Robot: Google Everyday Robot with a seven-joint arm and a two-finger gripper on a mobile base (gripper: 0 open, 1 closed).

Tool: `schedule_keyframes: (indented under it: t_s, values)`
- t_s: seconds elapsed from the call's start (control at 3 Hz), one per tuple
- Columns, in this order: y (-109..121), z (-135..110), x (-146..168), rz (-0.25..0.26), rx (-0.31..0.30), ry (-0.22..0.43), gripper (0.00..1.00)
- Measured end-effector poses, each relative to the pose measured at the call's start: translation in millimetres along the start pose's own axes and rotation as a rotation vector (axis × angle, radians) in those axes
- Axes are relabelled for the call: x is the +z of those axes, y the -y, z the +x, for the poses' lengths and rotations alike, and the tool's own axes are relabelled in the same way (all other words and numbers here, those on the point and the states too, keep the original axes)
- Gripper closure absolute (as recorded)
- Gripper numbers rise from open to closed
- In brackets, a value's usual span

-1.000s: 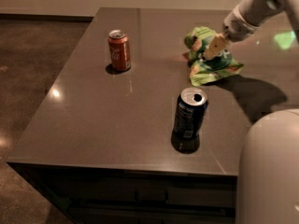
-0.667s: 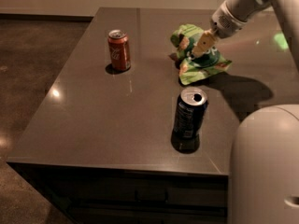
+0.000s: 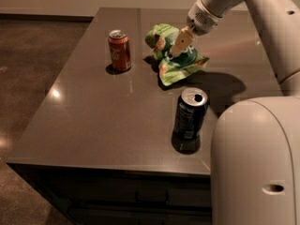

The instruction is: Move green rice chip bag near coke can

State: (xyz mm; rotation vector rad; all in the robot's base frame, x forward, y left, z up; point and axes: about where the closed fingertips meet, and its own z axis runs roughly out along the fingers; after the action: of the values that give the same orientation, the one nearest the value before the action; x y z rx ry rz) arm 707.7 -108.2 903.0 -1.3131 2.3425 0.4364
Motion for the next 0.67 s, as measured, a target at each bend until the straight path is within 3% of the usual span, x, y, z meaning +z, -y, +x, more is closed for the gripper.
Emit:
schedule_keyframes:
  t_s: [0.33,0.67]
  values:
    - [-10.6,-14.2,14.3,-0.030,-0.030,-0.011,0.86]
    - [-17.3,-22.5,23.5,-0.050,-0.047,-0.019,0.63]
